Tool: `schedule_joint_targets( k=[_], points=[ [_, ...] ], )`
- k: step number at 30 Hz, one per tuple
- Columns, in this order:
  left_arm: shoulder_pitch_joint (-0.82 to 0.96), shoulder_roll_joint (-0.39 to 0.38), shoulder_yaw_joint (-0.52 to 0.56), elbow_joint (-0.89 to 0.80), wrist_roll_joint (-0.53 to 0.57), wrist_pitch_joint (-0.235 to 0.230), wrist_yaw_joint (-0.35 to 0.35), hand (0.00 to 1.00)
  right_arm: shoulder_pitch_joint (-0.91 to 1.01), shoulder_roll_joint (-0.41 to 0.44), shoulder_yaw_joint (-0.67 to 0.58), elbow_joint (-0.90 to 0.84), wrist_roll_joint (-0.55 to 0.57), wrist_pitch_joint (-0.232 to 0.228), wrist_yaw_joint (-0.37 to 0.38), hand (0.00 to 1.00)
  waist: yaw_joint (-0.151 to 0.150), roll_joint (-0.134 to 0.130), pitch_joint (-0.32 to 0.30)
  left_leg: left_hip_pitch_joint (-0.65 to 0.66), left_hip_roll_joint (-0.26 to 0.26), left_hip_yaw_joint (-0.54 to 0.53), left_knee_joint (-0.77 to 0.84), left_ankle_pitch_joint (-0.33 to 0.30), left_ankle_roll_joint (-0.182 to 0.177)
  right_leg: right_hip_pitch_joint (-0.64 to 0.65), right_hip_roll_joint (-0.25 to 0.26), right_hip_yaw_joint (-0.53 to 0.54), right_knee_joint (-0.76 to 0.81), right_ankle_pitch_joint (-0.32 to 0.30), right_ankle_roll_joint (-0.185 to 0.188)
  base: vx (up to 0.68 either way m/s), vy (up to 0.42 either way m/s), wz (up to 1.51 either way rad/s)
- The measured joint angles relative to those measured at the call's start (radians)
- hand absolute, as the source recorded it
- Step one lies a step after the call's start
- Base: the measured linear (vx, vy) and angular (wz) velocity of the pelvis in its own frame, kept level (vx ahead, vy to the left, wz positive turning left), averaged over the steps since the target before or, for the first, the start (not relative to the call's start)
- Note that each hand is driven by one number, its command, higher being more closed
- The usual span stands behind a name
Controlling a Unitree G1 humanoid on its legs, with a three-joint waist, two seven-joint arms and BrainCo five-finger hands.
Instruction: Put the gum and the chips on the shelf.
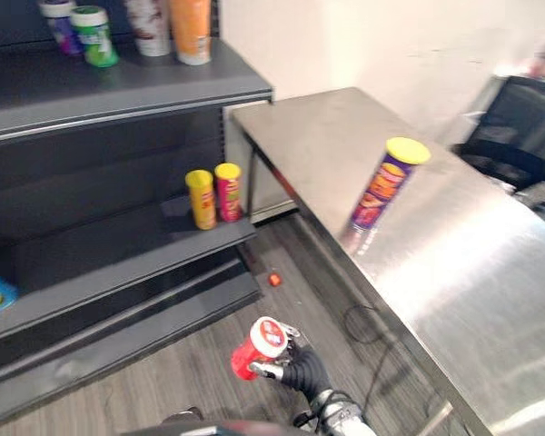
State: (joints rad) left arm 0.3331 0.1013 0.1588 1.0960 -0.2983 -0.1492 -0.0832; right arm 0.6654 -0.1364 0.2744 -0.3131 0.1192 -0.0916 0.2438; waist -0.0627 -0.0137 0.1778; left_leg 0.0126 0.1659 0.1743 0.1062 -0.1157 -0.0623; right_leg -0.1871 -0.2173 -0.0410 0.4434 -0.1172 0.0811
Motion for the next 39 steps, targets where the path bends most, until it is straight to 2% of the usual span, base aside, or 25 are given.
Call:
schedule_joint_targets(
  k=[1, 2, 3, 4, 5, 6, 7, 8, 11, 13, 14, 15, 16, 19, 20, 22, 24, 28, 30, 33, 36, 39],
  points=[
    [-0.004, -0.004, 0.001, 0.01, 0.003, 0.0, 0.0, 0.0, -0.005, 0.001, -0.015, -0.003, 0.0, 0.0, 0.0, 1.0, -0.009, 0.006, 0.0, -0.013, -0.002, -0.017, 0.002, 0.0, 0.0, -0.008, 0.013, 0.054, -0.063, 0.001, 0.001, 0.12, -0.17, 1.14],
    [-0.007, -0.013, 0.007, 0.019, 0.016, 0.002, 0.0, 0.0, -0.005, 0.002, -0.043, -0.016, 0.001, 0.0, 0.0, 1.0, -0.024, 0.02, -0.005, -0.041, -0.001, -0.056, 0.004, 0.0, 0.0, -0.02, 0.048, 0.146, -0.148, -0.005, 0.005, 0.17, -0.304, 1.43],
    [0.006, -0.023, 0.022, 0.02, 0.019, 0.003, 0.0, 0.0, 0.007, 0.006, -0.068, -0.044, 0.004, 0.0, -0.001, 1.0, -0.049, 0.02, -0.011, -0.064, 0.006, -0.101, 0.007, -0.001, -0.001, -0.022, 0.067, 0.179, -0.148, -0.032, 0.026, 0.15, -0.271, 1.64],
    [0.016, -0.025, 0.026, 0.017, 0.019, 0.001, 0.0, 0.0, 0.02, 0.015, -0.07, -0.055, 0.009, 0.0, -0.001, 1.0, -0.062, 0.011, -0.016, -0.071, 0.008, -0.116, 0.007, -0.001, -0.003, -0.021, 0.069, 0.173, -0.12, -0.044, 0.026, 0.25, -0.486, 1.9],
    [0.039, -0.026, 0.04, 0.007, 0.016, -0.011, -0.005, 0.0, 0.047, 0.03, -0.069, -0.071, 0.01, -0.002, -0.006, 1.0, -0.073, -0.032, -0.037, -0.081, 0.01, -0.124, 0.002, 0.003, -0.033, -0.016, 0.058, 0.129, -0.089, -0.078, 0.013, 0.2, -0.414, 1.58],
    [0.046, -0.038, 0.058, -0.006, 0.013, -0.016, -0.008, 0.0, 0.047, 0.024, -0.067, -0.076, 0.011, 0.001, -0.007, 1.0, -0.062, -0.017, -0.043, -0.096, 0.041, -0.101, 0.037, 0.021, -0.077, -0.02, 0.065, 0.083, -0.058, -0.112, 0.037, 0.28, -0.56, 1.41],
    [0.046, -0.073, 0.077, -0.011, 0.005, -0.01, 0.007, 0.0, 0.02, -0.005, -0.064, -0.076, 0.011, 0.007, -0.011, 1.0, -0.05, 0.013, -0.048, -0.132, 0.099, -0.061, 0.106, 0.015, -0.073, -0.016, 0.082, 0.038, -0.043, -0.121, 0.018, 0.22, -0.392, 0.91],
    [0.044, -0.083, 0.086, -0.011, 0.004, -0.005, 0.016, 0.0, -0.013, -0.03, -0.055, -0.076, 0.011, 0.009, -0.012, 1.0, -0.042, 0.025, -0.05, -0.14, 0.133, -0.039, 0.145, 0.024, -0.074, 0.001, 0.093, -0.006, -0.035, -0.135, 0.0, 0.21, -0.341, 0.8],
    [0.045, -0.076, 0.055, -0.021, -0.002, 0.002, 0.031, 0.0, -0.018, -0.051, -0.057, -0.114, 0.012, -0.008, -0.01, 1.0, -0.043, 0.035, -0.064, -0.135, 0.132, -0.032, 0.097, 0.062, -0.105, -0.002, 0.094, -0.083, -0.067, -0.136, -0.011, 0.21, -0.282, 0.8],
    [0.035, -0.06, 0.001, -0.019, 0.002, 0.028, 0.067, 0.0, -0.019, -0.052, -0.106, -0.114, 0.011, -0.006, -0.01, 1.0, -0.049, 0.057, -0.08, -0.079, 0.113, 0.012, -0.071, 0.137, -0.127, -0.004, 0.103, -0.144, -0.088, -0.13, -0.019, 0.25, -0.1, 0.9],
    [0.029, -0.051, -0.012, -0.019, 0.009, 0.03, 0.071, 0.0, -0.02, -0.051, -0.121, -0.114, 0.01, -0.006, -0.011, 1.0, -0.049, 0.062, -0.085, -0.068, 0.114, 0.015, -0.114, 0.154, -0.131, -0.003, 0.109, -0.153, -0.088, -0.13, -0.02, 0.24, -0.029, 0.8],
    [0.025, -0.031, -0.04, -0.019, 0.016, 0.028, 0.072, 0.0, -0.033, -0.053, -0.143, -0.114, 0.004, -0.006, -0.01, 1.0, -0.043, 0.064, -0.097, -0.055, 0.115, 0.017, -0.165, 0.176, -0.148, 0.0, 0.115, -0.156, -0.085, -0.13, -0.02, 0.14, 0.056, 0.57],
    [0.033, -0.01, -0.063, -0.02, 0.038, 0.026, 0.063, 0.0, -0.053, -0.054, -0.157, -0.115, -0.006, -0.007, -0.007, 1.0, -0.041, 0.049, -0.11, -0.049, 0.114, 0.021, -0.184, 0.179, -0.154, 0.003, 0.117, -0.15, -0.085, -0.128, -0.022, 0.12, 0.072, 0.38],
    [0.056, 0.03, -0.096, -0.019, 0.068, 0.029, 0.038, 0.0, -0.091, -0.055, -0.173, -0.118, -0.033, -0.015, 0.003, 1.0, -0.04, 0.027, -0.175, -0.033, 0.109, 0.035, -0.199, 0.179, -0.154, 0.02, 0.12, -0.124, -0.119, -0.092, -0.025, 0.12, 0.089, -0.01],
    [0.057, 0.032, -0.096, -0.018, 0.071, 0.03, 0.036, 0.0, -0.098, -0.06, -0.176, -0.121, -0.035, -0.016, 0.004, 1.0, -0.039, 0.025, -0.179, -0.025, 0.107, 0.036, -0.199, 0.179, -0.154, 0.031, 0.12, -0.117, -0.131, -0.081, -0.025, 0.1, 0.095, -0.1],
    [0.056, 0.038, -0.095, 0.001, 0.079, 0.029, 0.027, 0.0, -0.124, -0.113, -0.202, -0.168, -0.042, -0.025, 0.006, 1.0, -0.039, 0.023, -0.205, -0.018, 0.099, 0.036, -0.199, 0.179, -0.154, 0.056, 0.118, -0.105, -0.179, -0.041, -0.011, 0.06, 0.098, -0.05],
    [0.056, 0.045, -0.094, 0.002, 0.079, 0.029, 0.015, 0.0, -0.153, -0.152, -0.238, -0.222, -0.041, -0.028, 0.007, 1.0, -0.037, 0.015, -0.208, -0.016, 0.091, 0.034, -0.199, 0.179, -0.154, 0.067, 0.114, -0.087, -0.195, -0.033, -0.001, 0.02, 0.067, 0.02],
    [0.055, 0.043, -0.062, 0.003, 0.079, 0.03, -0.007, 0.0, -0.242, -0.247, -0.327, -0.3, -0.028, -0.05, 0.028, 1.0, -0.031, 0.007, -0.211, -0.003, 0.092, 0.034, -0.199, 0.178, -0.154, 0.079, 0.115, -0.069, -0.202, -0.029, 0.006, -0.05, 0.041, -0.03],
    [0.051, 0.028, -0.02, 0.003, 0.079, 0.029, -0.015, 0.0, -0.322, -0.33, -0.424, -0.319, -0.021, -0.054, 0.026, 1.0, -0.017, 0.006, -0.212, -0.005, 0.099, 0.034, -0.2, 0.178, -0.155, 0.082, 0.126, -0.056, -0.223, -0.029, 0.006, -0.14, 0.003, -0.1],
    [0.05, 0.011, 0.02, 0.004, 0.078, 0.029, -0.023, 0.0, -0.442, -0.41, -0.489, -0.317, -0.019, -0.055, 0.014, 1.0, -0.013, 0.008, -0.213, -0.02, 0.109, 0.028, -0.202, 0.169, -0.157, 0.085, 0.141, -0.049, -0.264, -0.037, 0.015, -0.18, -0.03, -0.04],
    [0.05, -0.009, 0.062, 0.013, 0.078, 0.036, -0.03, 0.0, -0.582, -0.523, -0.493, -0.28, -0.022, -0.077, -0.007, 1.0, -0.012, 0.006, -0.218, -0.029, 0.114, 0.007, -0.207, 0.17, -0.157, 0.075, 0.148, -0.049, -0.262, -0.041, 0.023, -0.2, -0.01, 0.04],
    [0.053, -0.022, 0.087, 0.015, 0.078, 0.043, -0.03, 0.0, -0.779, -0.655, -0.392, -0.145, -0.021, -0.1, -0.02, 1.0, 0.001, 0.005, -0.23, -0.032, 0.111, -0.001, -0.208, 0.173, -0.156, 0.073, 0.148, -0.039, -0.261, -0.037, 0.03, -0.14, 0.011, -0.01]
  ],
)
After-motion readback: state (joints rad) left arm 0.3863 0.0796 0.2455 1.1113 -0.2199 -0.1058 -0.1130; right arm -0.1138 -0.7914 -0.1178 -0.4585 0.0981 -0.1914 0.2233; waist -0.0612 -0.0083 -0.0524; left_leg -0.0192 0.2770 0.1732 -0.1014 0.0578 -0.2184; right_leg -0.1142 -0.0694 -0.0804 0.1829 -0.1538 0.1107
